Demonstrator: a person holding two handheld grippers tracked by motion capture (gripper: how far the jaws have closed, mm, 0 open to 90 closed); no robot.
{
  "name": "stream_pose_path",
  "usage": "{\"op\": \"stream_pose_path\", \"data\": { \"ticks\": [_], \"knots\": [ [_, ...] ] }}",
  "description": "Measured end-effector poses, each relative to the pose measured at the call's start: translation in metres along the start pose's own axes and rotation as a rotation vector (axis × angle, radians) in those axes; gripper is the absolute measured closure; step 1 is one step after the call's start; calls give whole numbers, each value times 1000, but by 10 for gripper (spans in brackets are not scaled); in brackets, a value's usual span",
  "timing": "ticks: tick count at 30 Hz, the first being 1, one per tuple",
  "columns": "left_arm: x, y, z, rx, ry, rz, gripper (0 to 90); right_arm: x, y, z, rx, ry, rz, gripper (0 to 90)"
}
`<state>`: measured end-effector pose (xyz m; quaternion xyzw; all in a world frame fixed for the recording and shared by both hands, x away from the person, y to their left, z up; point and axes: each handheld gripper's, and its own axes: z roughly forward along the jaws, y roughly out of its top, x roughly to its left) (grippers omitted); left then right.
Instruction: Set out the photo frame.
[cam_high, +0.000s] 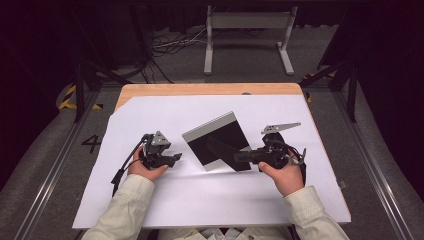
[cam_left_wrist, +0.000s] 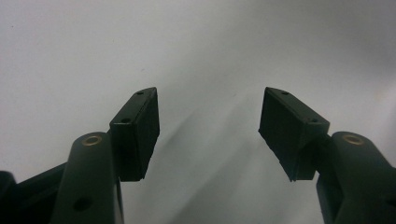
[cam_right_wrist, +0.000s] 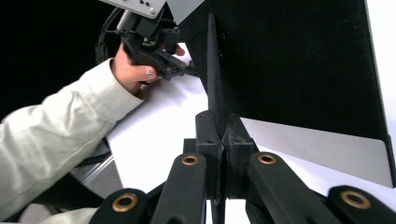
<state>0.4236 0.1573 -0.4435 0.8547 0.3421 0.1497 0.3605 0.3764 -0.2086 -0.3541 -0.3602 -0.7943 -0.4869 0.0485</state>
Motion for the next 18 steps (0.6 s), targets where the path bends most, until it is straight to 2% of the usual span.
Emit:
{"op": "stream_pose_path", "data": {
  "ticks": [8, 9, 12, 18],
  "knots": [
    [0, 0, 0, -2, 0, 1, 386, -3, -2, 0, -15, -56, -33, 874],
    [0, 0, 0, 0, -1, 1, 386, -4, -3, 1, -11, -72, -49, 874],
    [0, 0, 0, 0, -1, 1, 386, -4, -3, 1, -12, -73, -60, 874],
    [0, 0, -1, 4, -2, 6, 385, -3, -4, 0, 11, -75, -139, 872]
  ]
}}
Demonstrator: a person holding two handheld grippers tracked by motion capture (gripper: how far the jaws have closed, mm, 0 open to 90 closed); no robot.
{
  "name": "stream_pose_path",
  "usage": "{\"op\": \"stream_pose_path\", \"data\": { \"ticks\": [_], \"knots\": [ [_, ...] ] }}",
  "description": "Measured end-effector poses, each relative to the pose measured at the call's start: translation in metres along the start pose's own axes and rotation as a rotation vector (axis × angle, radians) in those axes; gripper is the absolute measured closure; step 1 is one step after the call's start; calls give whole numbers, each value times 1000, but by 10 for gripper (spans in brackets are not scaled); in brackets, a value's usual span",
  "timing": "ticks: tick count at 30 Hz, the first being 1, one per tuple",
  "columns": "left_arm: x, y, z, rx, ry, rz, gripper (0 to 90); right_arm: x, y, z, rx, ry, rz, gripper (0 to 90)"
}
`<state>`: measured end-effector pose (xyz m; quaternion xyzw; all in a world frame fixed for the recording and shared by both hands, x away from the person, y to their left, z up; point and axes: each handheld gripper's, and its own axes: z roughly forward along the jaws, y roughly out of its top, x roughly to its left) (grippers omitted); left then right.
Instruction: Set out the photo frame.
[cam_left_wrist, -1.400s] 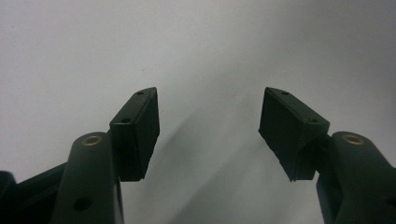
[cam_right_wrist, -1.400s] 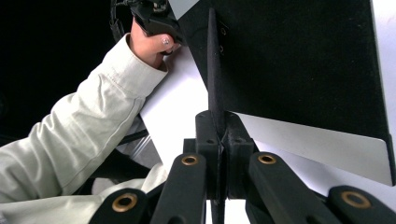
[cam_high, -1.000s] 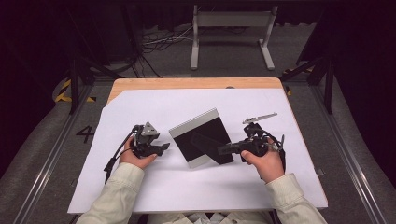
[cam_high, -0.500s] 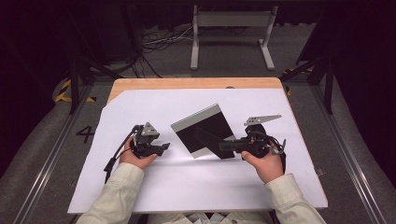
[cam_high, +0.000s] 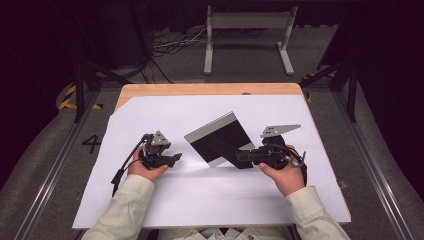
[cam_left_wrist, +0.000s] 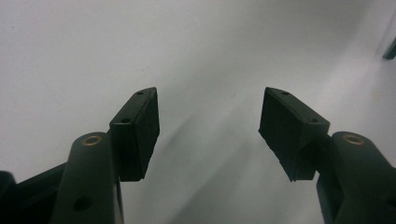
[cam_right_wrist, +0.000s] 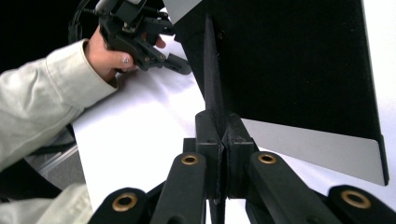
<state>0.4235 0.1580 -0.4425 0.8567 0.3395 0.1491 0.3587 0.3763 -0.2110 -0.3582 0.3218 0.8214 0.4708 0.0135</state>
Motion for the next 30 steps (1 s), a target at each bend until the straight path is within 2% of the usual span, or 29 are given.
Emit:
{"op": "stream_pose_path", "data": {
  "ticks": [13, 16, 18, 30],
  "knots": [
    [0, 0, 0, -3, 0, 0, 385, -7, -7, -5, 56, 27, -135, 863],
    [0, 0, 0, -4, 1, 0, 385, -9, -9, -6, 82, 21, -156, 855],
    [0, 0, 0, -5, -1, -4, 384, -11, -12, -7, 108, 7, -187, 846],
    [-1, 0, 0, -6, 0, -3, 384, -13, -18, -9, 185, -11, -280, 836]
  ]
}}
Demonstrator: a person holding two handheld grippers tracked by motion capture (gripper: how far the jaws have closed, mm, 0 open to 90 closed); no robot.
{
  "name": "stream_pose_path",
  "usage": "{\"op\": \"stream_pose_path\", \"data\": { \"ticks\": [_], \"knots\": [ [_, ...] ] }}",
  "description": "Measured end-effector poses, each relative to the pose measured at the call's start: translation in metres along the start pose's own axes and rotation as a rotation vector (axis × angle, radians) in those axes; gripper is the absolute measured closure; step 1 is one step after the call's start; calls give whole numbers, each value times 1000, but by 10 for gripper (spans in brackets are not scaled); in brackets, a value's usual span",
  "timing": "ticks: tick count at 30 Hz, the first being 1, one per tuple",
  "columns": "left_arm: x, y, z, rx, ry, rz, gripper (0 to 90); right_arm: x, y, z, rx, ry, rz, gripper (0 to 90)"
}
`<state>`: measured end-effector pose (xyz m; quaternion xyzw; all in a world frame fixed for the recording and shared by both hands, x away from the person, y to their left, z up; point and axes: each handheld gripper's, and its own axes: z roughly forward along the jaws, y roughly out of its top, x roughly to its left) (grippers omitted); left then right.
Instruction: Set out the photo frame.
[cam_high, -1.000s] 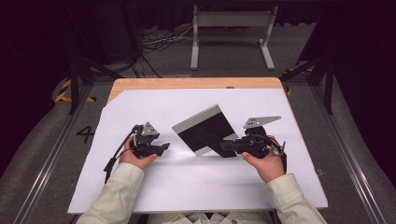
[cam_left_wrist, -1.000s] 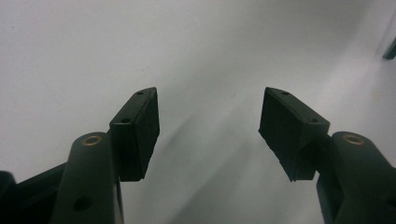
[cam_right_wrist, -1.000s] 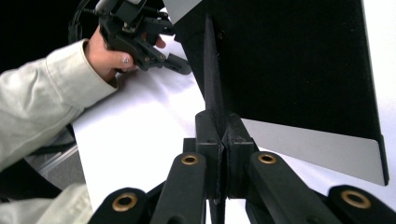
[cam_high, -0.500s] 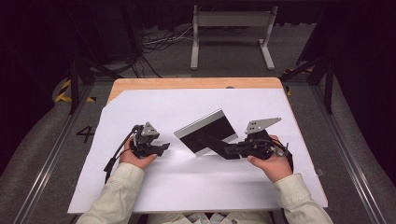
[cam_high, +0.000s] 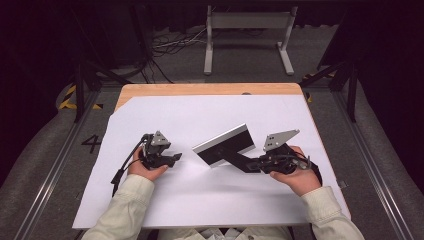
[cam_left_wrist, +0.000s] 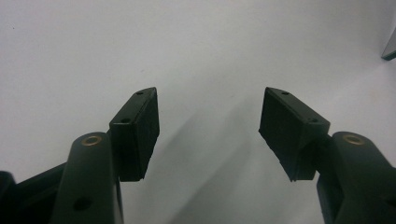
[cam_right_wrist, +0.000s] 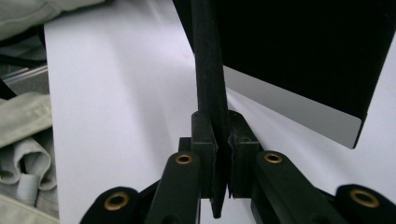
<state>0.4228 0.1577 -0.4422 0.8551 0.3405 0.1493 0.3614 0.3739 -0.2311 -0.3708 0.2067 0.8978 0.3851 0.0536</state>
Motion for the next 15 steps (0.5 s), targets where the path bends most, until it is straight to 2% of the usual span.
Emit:
{"op": "stream_pose_path", "data": {
  "ticks": [5, 15],
  "knots": [
    [0, 0, 0, -1, 0, -1, 384, 0, -2, 0, 19, 1, -15, 837],
    [0, 0, 0, -1, 0, -1, 384, -1, -7, 1, 79, -16, -76, 829]
  ]
}}
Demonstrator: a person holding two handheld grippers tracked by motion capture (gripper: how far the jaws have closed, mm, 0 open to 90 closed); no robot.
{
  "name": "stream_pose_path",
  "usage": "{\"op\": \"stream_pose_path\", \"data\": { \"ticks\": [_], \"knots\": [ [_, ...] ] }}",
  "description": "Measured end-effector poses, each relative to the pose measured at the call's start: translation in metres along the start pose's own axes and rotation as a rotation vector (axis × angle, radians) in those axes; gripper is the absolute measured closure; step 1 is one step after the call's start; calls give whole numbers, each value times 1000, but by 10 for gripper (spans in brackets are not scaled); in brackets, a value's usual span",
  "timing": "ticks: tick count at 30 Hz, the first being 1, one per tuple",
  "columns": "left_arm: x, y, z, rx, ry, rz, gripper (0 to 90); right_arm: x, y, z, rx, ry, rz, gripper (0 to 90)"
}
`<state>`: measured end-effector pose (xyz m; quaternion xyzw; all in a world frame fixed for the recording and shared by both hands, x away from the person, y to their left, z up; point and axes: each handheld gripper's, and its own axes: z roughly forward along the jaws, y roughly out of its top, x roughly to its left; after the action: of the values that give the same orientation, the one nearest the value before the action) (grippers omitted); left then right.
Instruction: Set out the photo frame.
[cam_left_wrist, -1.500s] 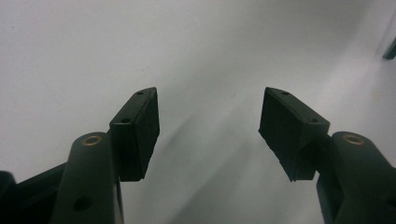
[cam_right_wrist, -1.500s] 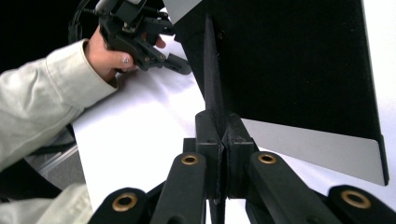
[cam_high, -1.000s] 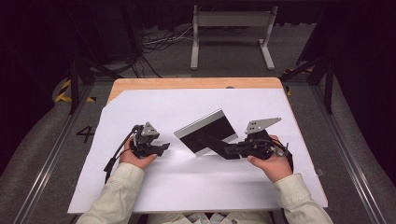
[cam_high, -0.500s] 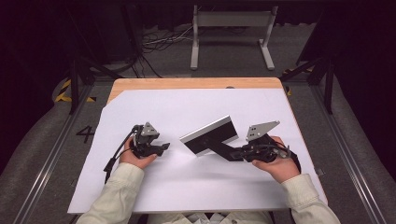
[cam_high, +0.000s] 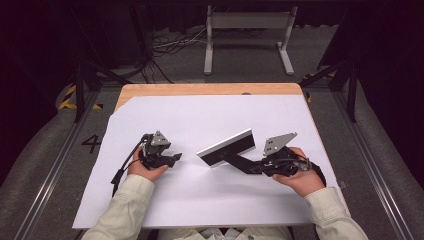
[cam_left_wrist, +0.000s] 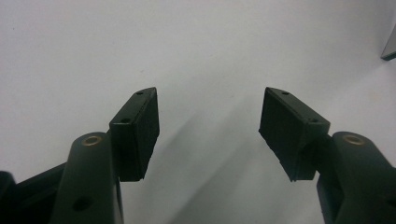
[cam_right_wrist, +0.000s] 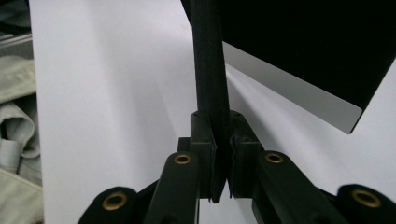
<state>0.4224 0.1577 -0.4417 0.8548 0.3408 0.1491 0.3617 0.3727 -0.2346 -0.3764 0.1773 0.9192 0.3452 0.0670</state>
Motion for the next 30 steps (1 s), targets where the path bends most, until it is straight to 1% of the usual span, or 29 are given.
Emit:
{"op": "stream_pose_path", "data": {
  "ticks": [6, 15, 23, 30],
  "knots": [
    [-1, 1, 0, -2, 1, 9, 383, -1, -3, 1, 22, -2, -21, 826],
    [-1, 0, 0, -3, -2, 4, 382, -5, -8, 4, 40, -8, -43, 814],
    [-1, 1, 0, 1, -1, 3, 380, -10, -15, 8, 69, -20, -49, 791],
    [-1, 1, 0, 2, -3, 1, 380, -11, -17, 10, 98, -32, -64, 786]
  ]
}}
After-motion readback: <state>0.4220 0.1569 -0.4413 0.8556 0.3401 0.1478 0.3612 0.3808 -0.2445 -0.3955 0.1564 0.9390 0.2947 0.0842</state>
